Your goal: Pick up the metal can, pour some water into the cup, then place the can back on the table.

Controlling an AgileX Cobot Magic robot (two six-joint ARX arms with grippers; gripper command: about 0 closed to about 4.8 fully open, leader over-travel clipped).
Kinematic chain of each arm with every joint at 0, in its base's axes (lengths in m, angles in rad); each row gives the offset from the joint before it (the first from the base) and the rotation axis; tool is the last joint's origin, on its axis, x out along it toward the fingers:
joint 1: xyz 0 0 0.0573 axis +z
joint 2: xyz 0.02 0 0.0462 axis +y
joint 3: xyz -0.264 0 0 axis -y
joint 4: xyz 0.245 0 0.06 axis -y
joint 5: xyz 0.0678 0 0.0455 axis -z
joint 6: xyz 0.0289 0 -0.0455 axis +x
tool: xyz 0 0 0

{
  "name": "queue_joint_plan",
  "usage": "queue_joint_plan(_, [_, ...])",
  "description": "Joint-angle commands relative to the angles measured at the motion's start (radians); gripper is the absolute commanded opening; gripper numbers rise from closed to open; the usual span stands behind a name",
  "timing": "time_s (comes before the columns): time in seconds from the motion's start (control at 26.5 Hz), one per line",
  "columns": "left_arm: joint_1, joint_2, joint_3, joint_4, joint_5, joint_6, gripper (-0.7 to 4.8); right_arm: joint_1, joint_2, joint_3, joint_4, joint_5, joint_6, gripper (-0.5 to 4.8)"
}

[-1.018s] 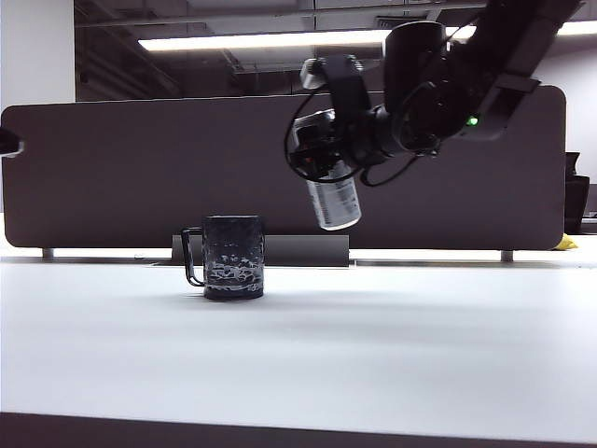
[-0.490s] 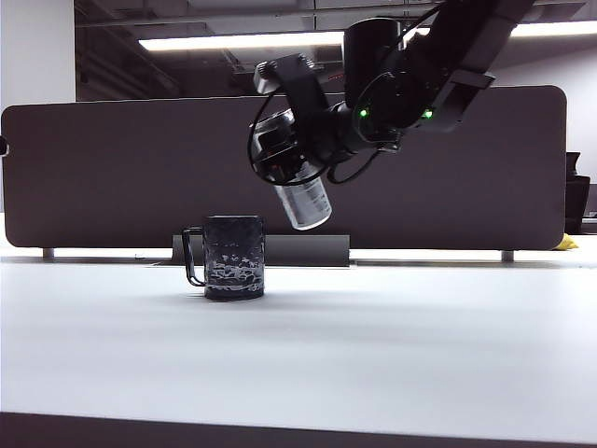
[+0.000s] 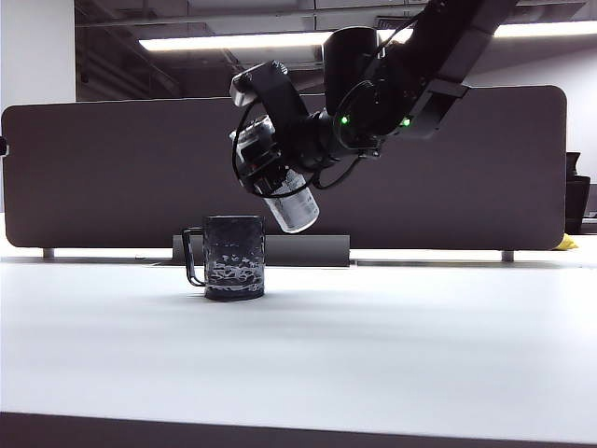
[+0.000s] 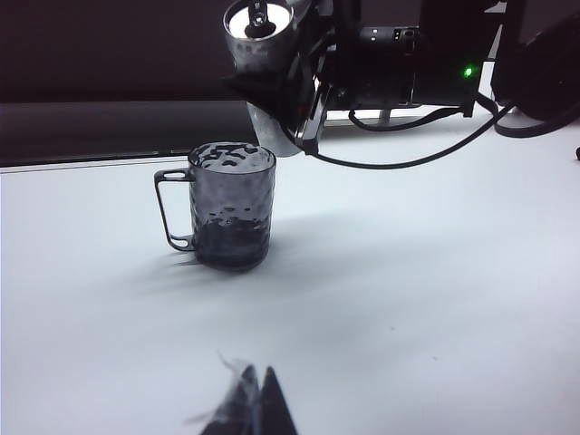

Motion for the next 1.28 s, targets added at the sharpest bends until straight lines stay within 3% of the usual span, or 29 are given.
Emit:
queue_joint_plan(0.04, [0.0, 0.001, 0.001, 0.008, 0.003, 0.003, -0.05, 0.005, -0.005, 0.02, 0.027, 0.014, -0.063, 2.51])
queue_joint_plan(1.28, [0.0, 0.001, 0.001, 0.008, 0.003, 0.003, -0.05, 0.005, -0.002, 0.023, -0.006, 0.083, -0.34, 2.51])
